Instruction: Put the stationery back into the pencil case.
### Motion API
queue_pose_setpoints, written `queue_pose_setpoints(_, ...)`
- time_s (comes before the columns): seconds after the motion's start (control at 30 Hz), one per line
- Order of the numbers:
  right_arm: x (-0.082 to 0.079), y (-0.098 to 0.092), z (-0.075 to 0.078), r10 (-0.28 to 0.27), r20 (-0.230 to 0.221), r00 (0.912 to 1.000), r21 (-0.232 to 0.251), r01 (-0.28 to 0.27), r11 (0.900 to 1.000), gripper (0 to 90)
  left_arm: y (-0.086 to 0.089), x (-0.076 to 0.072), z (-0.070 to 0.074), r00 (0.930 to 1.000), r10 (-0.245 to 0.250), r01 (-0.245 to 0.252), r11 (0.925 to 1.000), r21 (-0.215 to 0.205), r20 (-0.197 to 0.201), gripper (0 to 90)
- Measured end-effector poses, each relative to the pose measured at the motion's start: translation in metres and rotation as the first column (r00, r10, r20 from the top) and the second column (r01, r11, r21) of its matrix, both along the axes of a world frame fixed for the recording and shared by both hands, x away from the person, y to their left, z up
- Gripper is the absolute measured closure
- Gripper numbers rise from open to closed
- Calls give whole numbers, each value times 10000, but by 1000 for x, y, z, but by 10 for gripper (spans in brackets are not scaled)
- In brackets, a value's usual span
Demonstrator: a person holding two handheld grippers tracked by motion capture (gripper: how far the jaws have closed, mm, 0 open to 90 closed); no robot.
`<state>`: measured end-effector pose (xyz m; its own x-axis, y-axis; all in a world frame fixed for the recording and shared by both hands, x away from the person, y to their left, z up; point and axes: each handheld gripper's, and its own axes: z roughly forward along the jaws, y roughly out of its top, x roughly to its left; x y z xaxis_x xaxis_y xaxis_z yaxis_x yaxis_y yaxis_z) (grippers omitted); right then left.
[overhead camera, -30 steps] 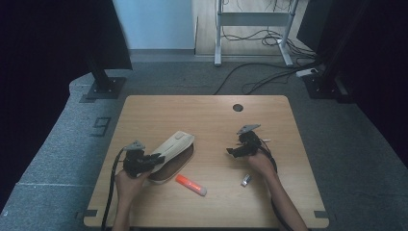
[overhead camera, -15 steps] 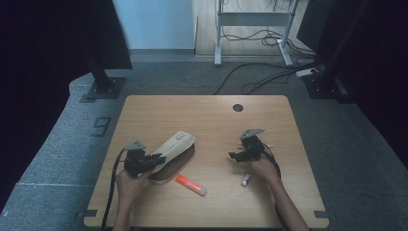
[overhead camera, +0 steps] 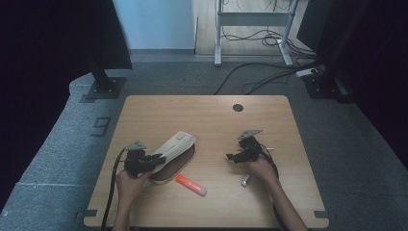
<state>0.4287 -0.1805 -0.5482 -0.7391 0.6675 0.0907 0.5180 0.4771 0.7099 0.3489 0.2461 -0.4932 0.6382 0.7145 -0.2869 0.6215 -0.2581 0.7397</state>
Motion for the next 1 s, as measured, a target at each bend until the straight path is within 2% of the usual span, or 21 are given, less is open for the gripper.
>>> queue_pose_setpoints(0.17,-14,-4,3,67,81,9999,-32,-67,10000,135,0,0,0,10000,-19,20,10000,7,-16,714)
queue_pose_setpoints(0.27,-23,-3,2,216,-121,9997,-304,-220,9993,140,0,0,0,10000,-31,31,10000,10,-18,713)
queue_pose_setpoints(0.53,-50,-4,2,449,31,9990,-289,-448,9986,141,-1,0,0,10000,-45,45,10000,15,-15,711)
queue_pose_setpoints(0.57,-52,-5,2,422,-58,9991,-292,-424,9987,142,-1,0,0,10000,-46,46,10000,16,-13,711)
queue_pose_setpoints(0.7,-55,-6,2,461,-96,9989,-260,-464,9986,152,-2,0,0,10000,-74,74,10000,41,-6,710)
queue_pose_setpoints(0.83,-52,-7,5,511,-245,9984,-350,-519,9980,207,-2,0,0,10000,-89,89,9999,47,-9,710)
queue_pose_setpoints(0.87,-52,-7,7,515,-380,9980,-487,-533,9974,227,-2,0,0,10000,-87,88,10000,32,-15,710)
queue_pose_setpoints(1.0,-52,-6,10,697,-268,9972,-1130,-723,9910,326,-1,0,0,10000,-95,95,9999,31,-10,710)
